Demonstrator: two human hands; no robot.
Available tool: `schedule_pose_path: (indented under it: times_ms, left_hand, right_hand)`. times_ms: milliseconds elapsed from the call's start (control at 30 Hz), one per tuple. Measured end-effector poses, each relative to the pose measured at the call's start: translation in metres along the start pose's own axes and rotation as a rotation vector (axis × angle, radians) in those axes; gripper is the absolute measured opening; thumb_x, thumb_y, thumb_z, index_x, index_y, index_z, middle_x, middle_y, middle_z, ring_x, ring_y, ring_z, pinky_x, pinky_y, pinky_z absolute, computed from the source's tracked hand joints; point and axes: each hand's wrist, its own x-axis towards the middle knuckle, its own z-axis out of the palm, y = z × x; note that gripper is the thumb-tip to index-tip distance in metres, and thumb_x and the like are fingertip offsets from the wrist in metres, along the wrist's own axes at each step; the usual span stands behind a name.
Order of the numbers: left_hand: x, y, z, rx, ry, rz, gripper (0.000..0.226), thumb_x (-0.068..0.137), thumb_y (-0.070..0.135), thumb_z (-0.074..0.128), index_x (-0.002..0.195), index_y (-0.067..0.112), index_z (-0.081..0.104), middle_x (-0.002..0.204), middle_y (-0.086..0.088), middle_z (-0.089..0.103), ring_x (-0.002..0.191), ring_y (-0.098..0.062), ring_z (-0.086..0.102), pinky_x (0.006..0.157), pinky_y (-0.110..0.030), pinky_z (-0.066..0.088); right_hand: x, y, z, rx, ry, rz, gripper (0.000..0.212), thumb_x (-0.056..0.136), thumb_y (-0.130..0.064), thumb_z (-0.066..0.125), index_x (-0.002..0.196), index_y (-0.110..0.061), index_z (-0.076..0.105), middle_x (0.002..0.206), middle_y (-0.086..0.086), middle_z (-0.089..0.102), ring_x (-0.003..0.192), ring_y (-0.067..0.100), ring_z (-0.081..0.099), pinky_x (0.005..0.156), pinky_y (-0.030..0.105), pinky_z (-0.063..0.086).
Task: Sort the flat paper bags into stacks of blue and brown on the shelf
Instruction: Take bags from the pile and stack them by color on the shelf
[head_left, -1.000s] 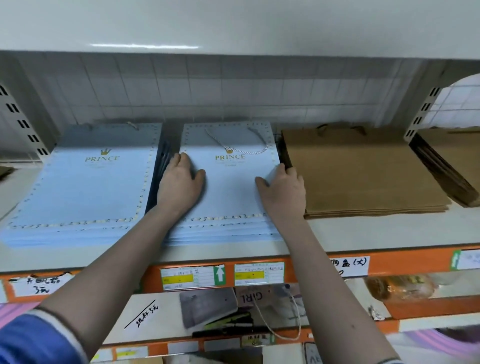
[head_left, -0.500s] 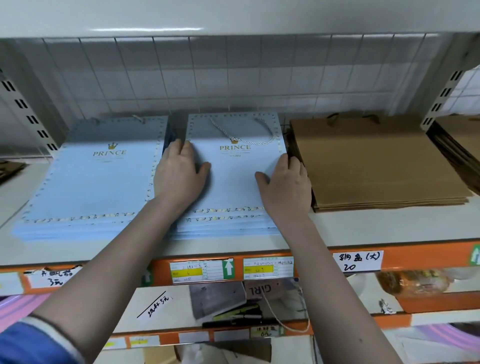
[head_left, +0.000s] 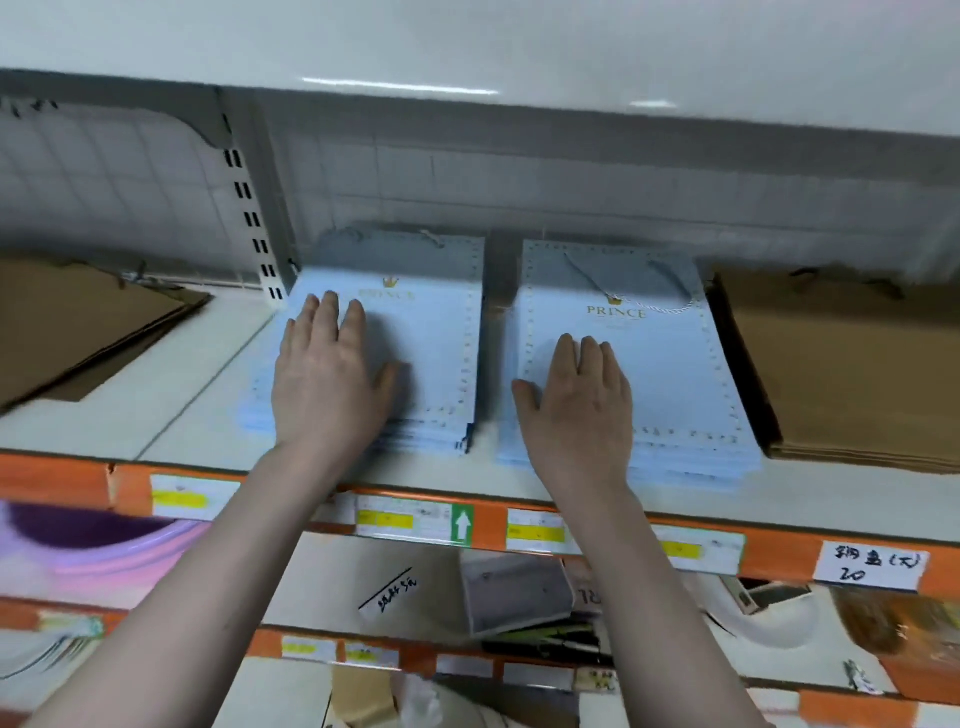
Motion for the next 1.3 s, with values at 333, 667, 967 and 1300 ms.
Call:
schedule_pose_path:
  times_ms: [333, 667, 967, 1300]
  left_hand:
    - [-0.045, -0.218, -0.067, 0.077, 0.048, -0.211, 0.063, 0.072, 0.018, 0.077, 0.123, -0.010, 0.052, 0.129, -0.036, 0.047, 0.124, -0.051, 0.042, 0.105, -0.056, 0.033]
    - [-0.060, -0.381, -0.114, 0.202, 0.035, -0.319, 0.056, 0.082, 0.022, 0.065, 0.129, -0.006, 0.050, 0.137, -0.032, 0.042, 0.132, -0.046, 0.035, 0.108, -0.051, 0.027]
    - [-0.008, -0.478, -0.106, 0.223, 0.032, -0.382, 0.062, 0.086, 0.026, 0.063, 0.138, 0.000, 0.041, 0.148, -0.025, 0.030, 0.141, -0.038, 0.020, 0.115, -0.044, 0.016]
    - [0.075, -0.562, -0.077, 0.222, -0.157, -0.558, 0.071, 0.090, 0.054, 0.045, 0.139, 0.005, 0.032, 0.140, -0.026, 0.034, 0.132, -0.040, 0.029, 0.108, -0.046, 0.024]
  right_hand:
    - [-0.036, -0.207, 0.058, 0.064, 0.068, -0.226, 0.061, 0.087, -0.031, 0.063, 0.132, 0.007, 0.046, 0.133, 0.029, 0.047, 0.128, 0.043, 0.041, 0.107, 0.050, 0.032]
    - [-0.057, -0.372, 0.110, 0.140, 0.094, -0.300, 0.057, 0.081, -0.030, 0.069, 0.123, 0.005, 0.056, 0.119, 0.027, 0.057, 0.116, 0.042, 0.052, 0.099, 0.050, 0.041]
    - [-0.011, -0.484, 0.147, 0.176, 0.097, -0.415, 0.049, 0.084, -0.034, 0.066, 0.118, 0.001, 0.058, 0.108, 0.021, 0.060, 0.107, 0.038, 0.055, 0.092, 0.044, 0.043]
    - [0.049, -0.574, 0.186, 0.140, -0.238, -0.417, 0.057, 0.098, -0.047, 0.036, 0.138, -0.007, 0.035, 0.132, 0.013, 0.046, 0.121, 0.029, 0.041, 0.100, 0.037, 0.031]
